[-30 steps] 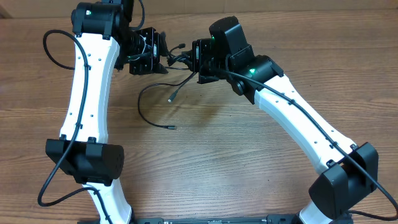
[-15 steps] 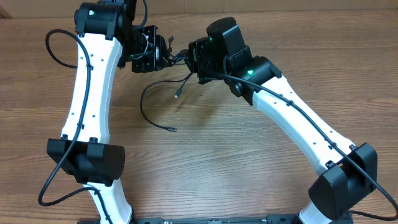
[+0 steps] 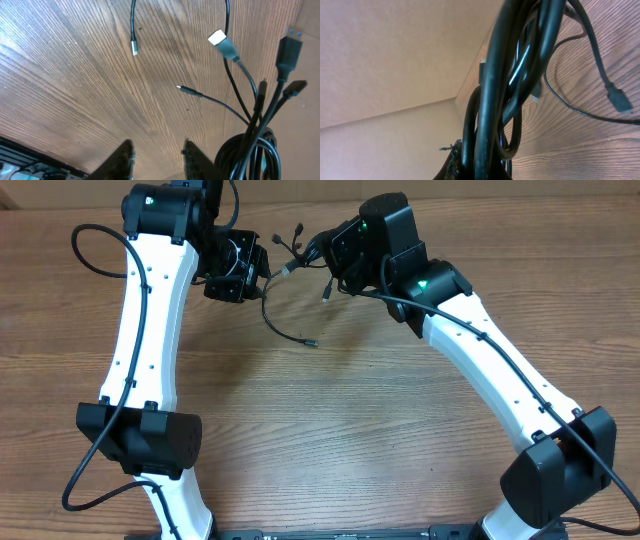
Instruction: Untangle cables
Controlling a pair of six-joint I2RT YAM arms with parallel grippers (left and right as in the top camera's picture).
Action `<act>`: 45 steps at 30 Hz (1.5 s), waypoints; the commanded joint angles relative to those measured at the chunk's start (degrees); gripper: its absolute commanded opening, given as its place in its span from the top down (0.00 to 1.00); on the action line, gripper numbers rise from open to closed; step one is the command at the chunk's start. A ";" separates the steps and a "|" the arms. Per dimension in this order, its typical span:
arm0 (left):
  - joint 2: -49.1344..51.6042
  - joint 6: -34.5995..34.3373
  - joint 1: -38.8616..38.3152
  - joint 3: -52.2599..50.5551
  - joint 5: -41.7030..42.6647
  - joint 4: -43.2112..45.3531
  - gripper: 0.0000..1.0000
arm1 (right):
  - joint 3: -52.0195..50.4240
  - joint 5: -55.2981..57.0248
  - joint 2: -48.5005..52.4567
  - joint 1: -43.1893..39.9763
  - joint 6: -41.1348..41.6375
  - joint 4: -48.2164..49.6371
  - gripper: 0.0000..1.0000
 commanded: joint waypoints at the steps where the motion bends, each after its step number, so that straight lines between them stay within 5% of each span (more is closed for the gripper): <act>1: -1.29 -1.31 -0.37 0.46 -0.55 0.63 0.45 | 0.63 -0.72 -1.22 0.98 2.80 0.57 0.96; 3: -1.29 -2.56 -0.42 0.46 -0.57 2.29 0.15 | 0.63 -2.05 -1.22 1.62 4.00 0.50 0.96; 5: -1.29 -2.54 -0.39 0.46 -0.55 4.33 0.00 | 0.63 -3.74 -1.22 1.75 4.39 0.59 0.96; 15: -1.29 -7.02 -0.79 0.46 4.15 9.81 0.00 | 0.63 -5.42 -1.22 3.21 8.44 2.14 0.96; 24: -1.29 -18.23 -1.38 0.46 7.93 10.14 0.00 | 0.63 -3.91 -1.22 3.43 32.44 2.16 0.96; 27: -1.29 -18.32 -1.38 0.46 8.02 10.88 0.16 | 0.63 -3.67 -1.22 3.63 32.39 1.22 0.96; 29: -1.29 -18.29 -1.38 0.46 7.78 10.84 0.65 | 0.63 -3.72 -1.22 3.63 32.35 -0.09 0.96; 31: -1.29 -18.29 -1.38 0.46 7.37 10.86 0.94 | 0.63 -3.76 -1.22 3.63 32.15 -0.90 0.96; 38: -1.29 -15.89 -1.38 0.46 4.94 10.93 0.96 | 0.63 -4.17 -1.22 3.91 28.61 -2.03 0.96; 42: -1.29 -10.99 -0.70 0.46 3.76 10.88 0.96 | 0.63 -4.17 -1.22 3.89 7.69 -2.27 0.74; 45: -1.29 -5.51 0.22 0.46 2.69 10.45 0.96 | 0.63 -4.17 -1.22 3.89 -10.60 -3.56 0.48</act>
